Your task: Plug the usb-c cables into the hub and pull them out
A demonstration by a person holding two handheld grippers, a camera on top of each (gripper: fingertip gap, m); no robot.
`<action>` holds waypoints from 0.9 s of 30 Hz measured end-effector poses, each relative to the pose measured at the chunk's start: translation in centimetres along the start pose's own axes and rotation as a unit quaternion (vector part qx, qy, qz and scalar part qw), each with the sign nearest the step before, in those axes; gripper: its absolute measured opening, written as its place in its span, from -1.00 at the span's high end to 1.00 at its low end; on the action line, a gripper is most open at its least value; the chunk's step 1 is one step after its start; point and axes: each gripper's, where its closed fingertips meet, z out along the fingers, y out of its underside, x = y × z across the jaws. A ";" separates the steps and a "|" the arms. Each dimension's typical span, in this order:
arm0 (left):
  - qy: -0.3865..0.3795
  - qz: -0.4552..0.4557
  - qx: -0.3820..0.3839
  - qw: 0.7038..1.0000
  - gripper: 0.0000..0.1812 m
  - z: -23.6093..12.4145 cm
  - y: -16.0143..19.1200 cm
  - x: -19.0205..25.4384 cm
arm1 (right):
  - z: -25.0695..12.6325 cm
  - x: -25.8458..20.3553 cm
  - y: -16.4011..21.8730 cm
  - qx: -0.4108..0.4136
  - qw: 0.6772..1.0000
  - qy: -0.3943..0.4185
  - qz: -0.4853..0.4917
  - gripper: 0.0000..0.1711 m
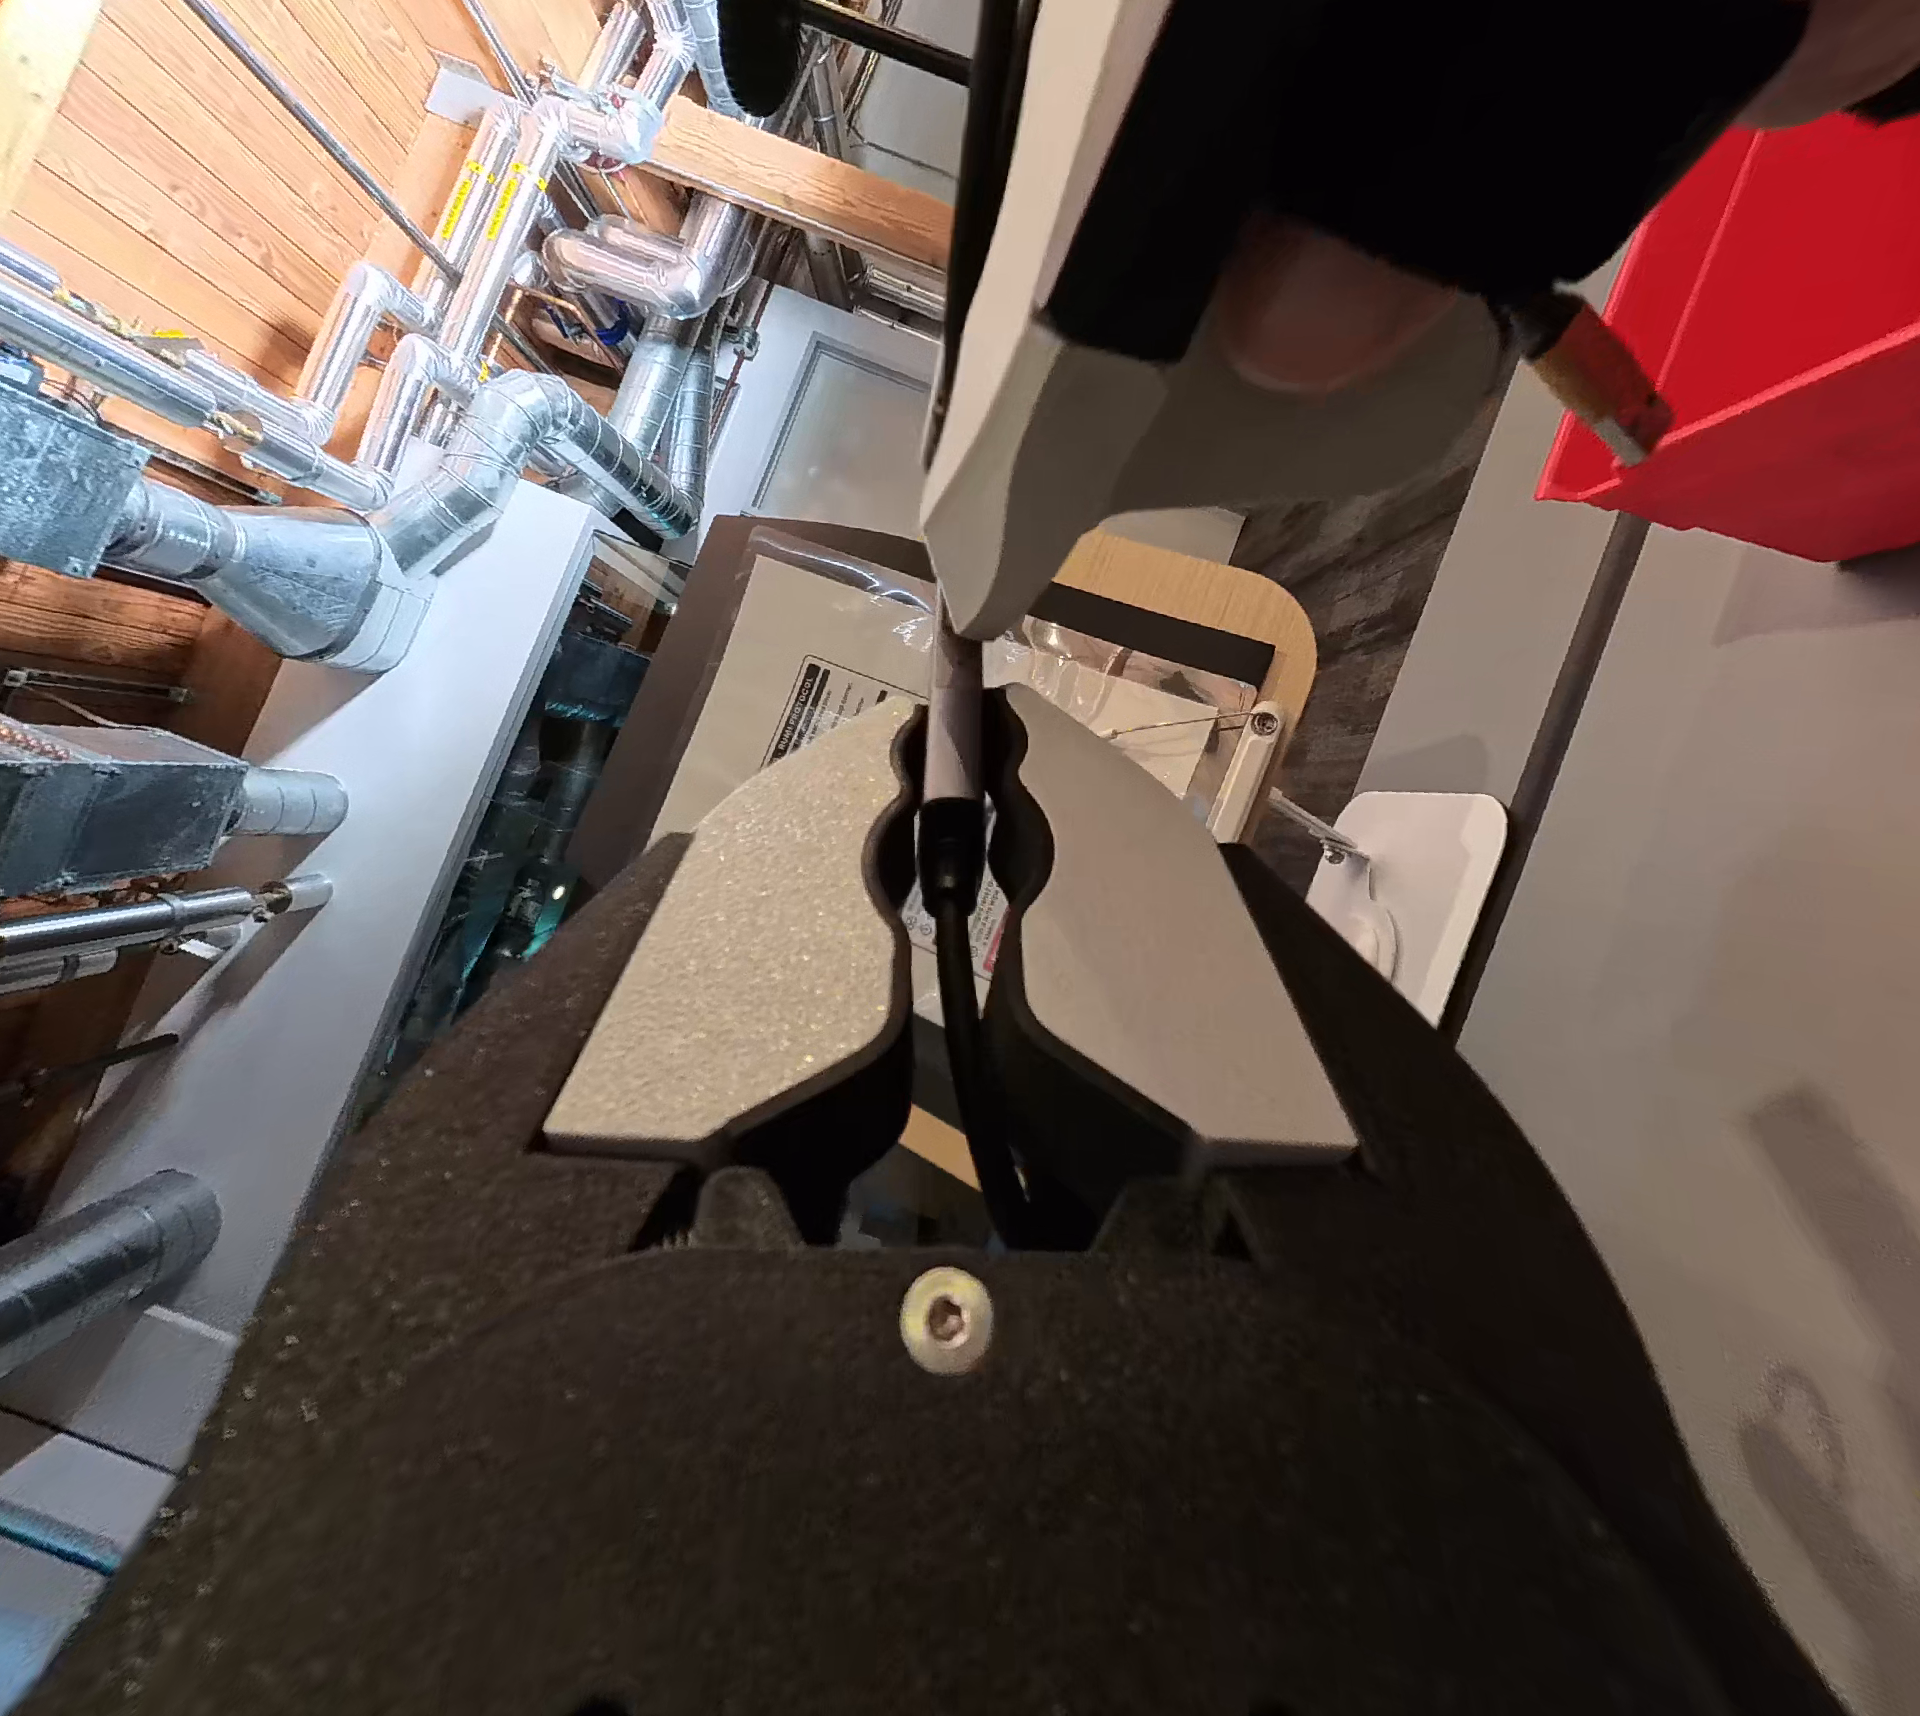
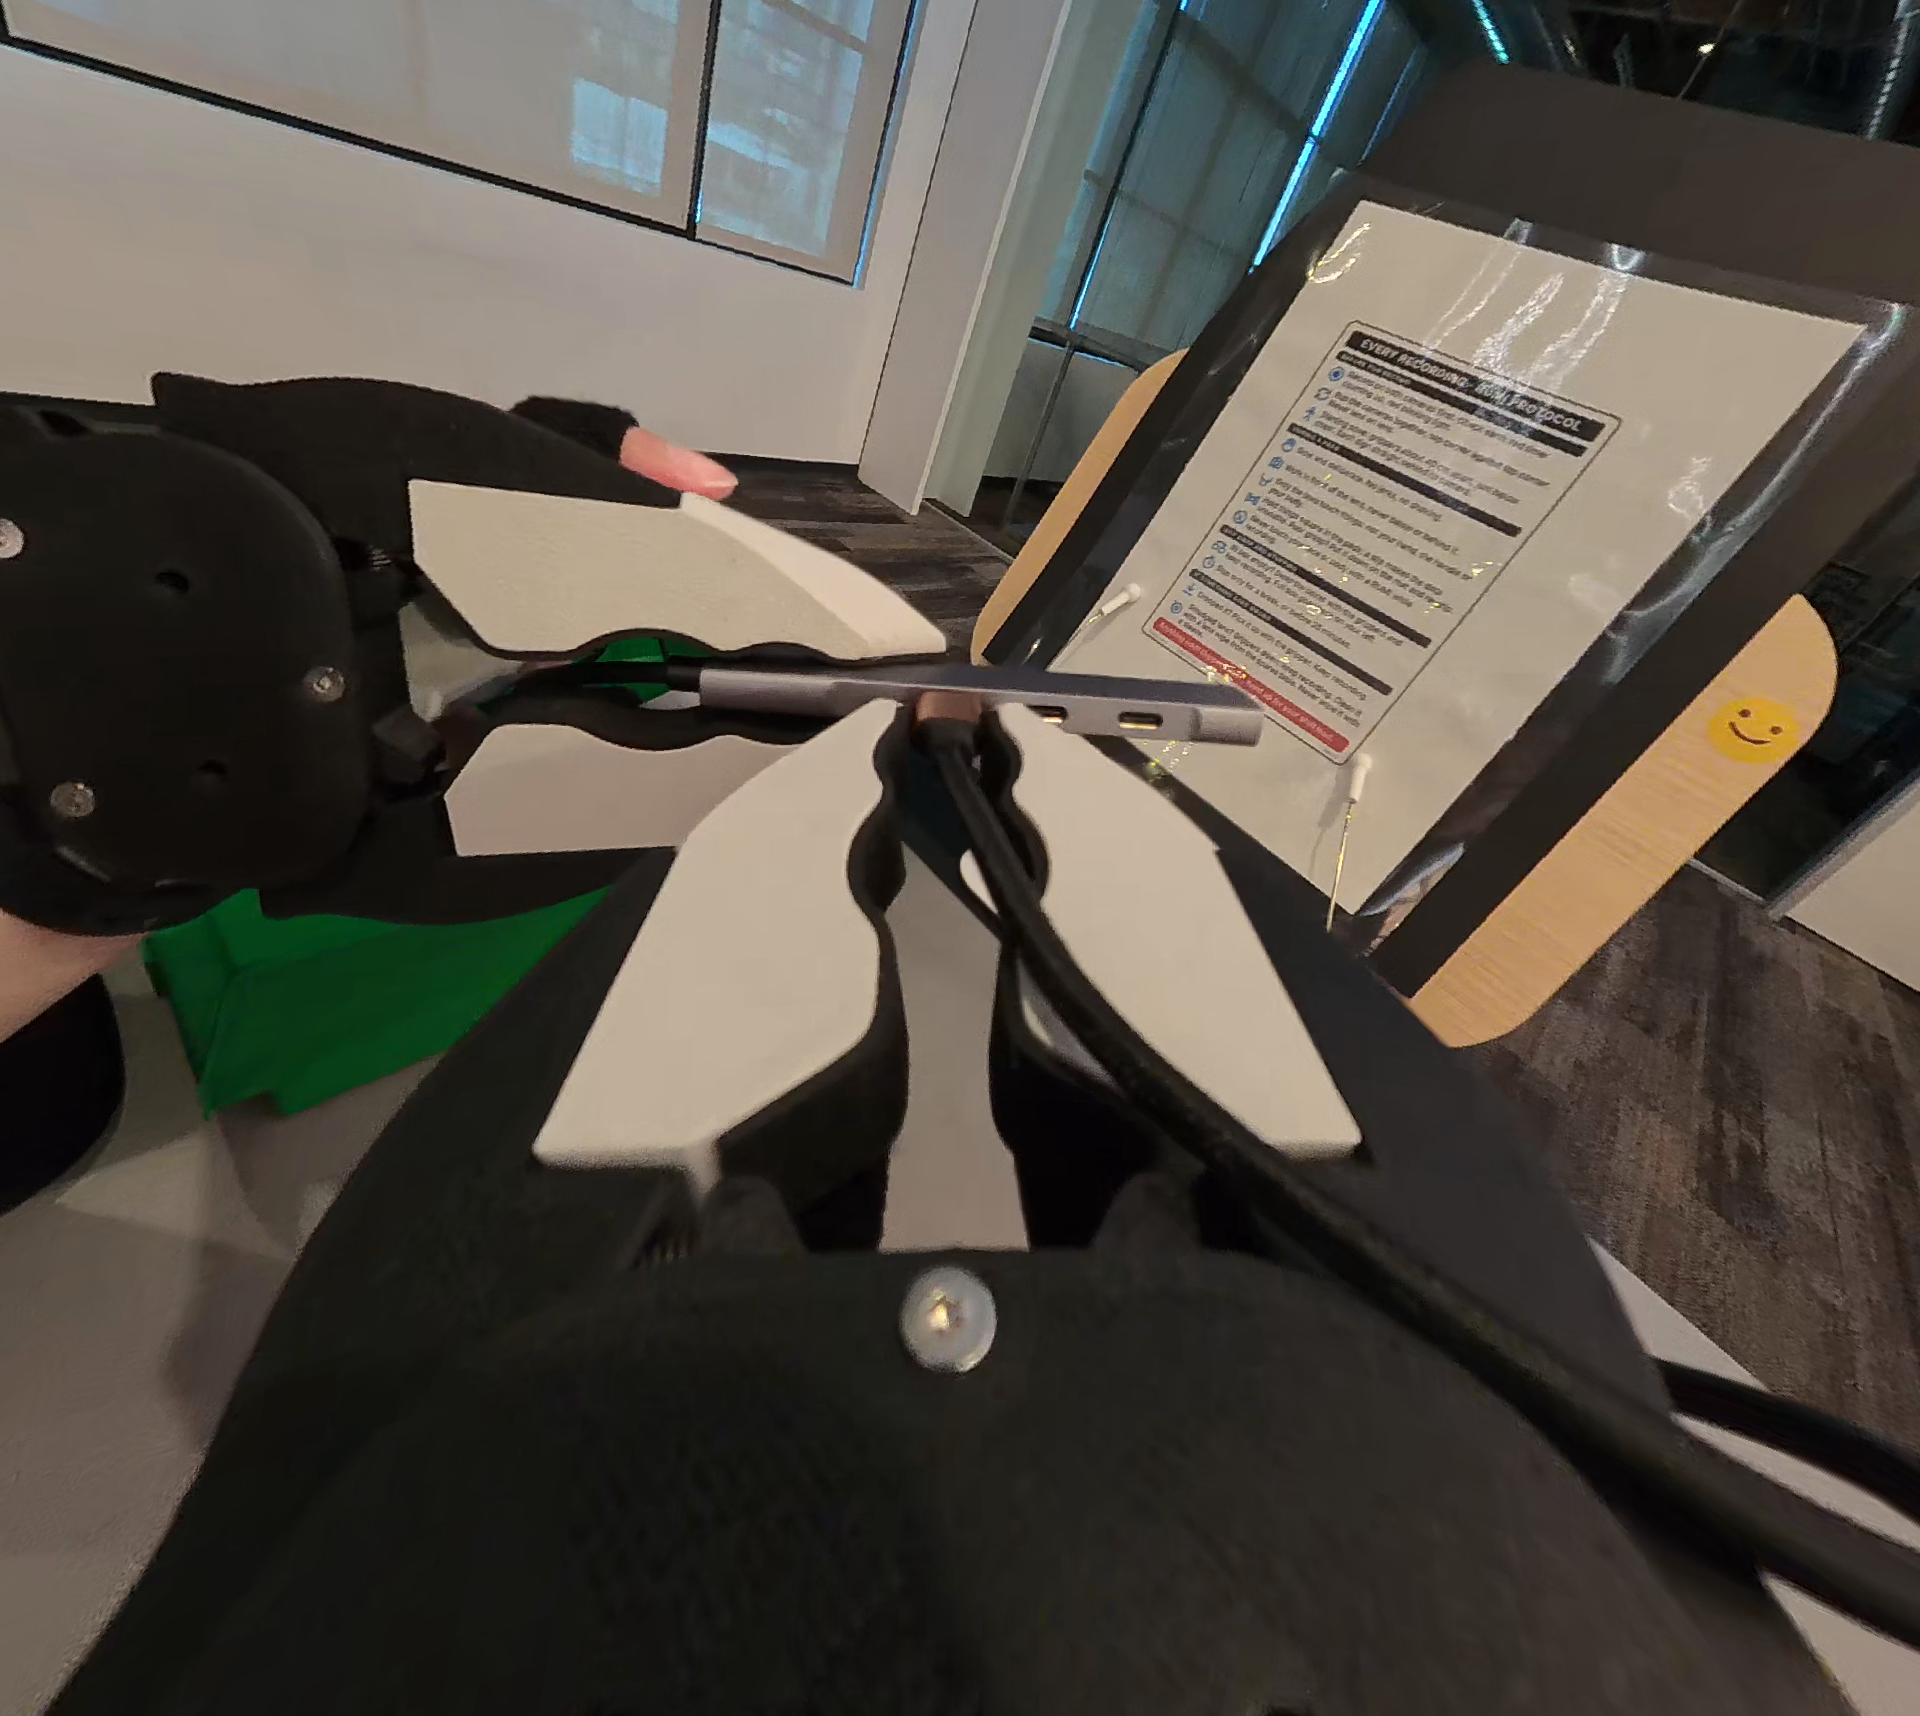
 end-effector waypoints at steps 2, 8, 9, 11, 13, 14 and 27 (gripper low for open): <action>-0.003 -0.007 -0.010 1.000 0.90 0.1 -0.1 -0.1 | -0.1 0.1 -0.1 0.005 1.000 0.002 -0.003 0.85; -0.014 -0.023 -0.013 1.000 0.90 0.0 -0.1 -0.6 | -0.4 0.0 -0.6 0.010 0.999 0.035 -0.029 0.85; -0.017 -0.022 -0.010 1.000 0.90 0.0 -0.2 -0.7 | -0.4 -0.1 -0.7 0.009 0.999 0.037 -0.029 0.85; -0.016 -0.023 -0.003 1.000 0.90 -0.2 -0.5 -0.9 | -0.6 -0.2 -0.9 0.010 0.999 0.028 -0.019 0.85; -0.014 -0.023 0.001 1.000 0.90 -0.4 -0.8 -1.0 | -0.8 -0.3 -1.1 0.013 1.000 0.008 0.003 0.85; -0.014 -0.025 0.000 1.000 0.90 -0.4 -0.9 -1.0 | -0.9 -0.2 -1.1 0.016 1.000 0.002 0.015 0.85; -0.029 -0.011 0.017 0.999 0.91 -0.8 -1.5 -1.6 | -1.4 -0.6 -1.8 0.007 0.999 0.037 -0.019 0.85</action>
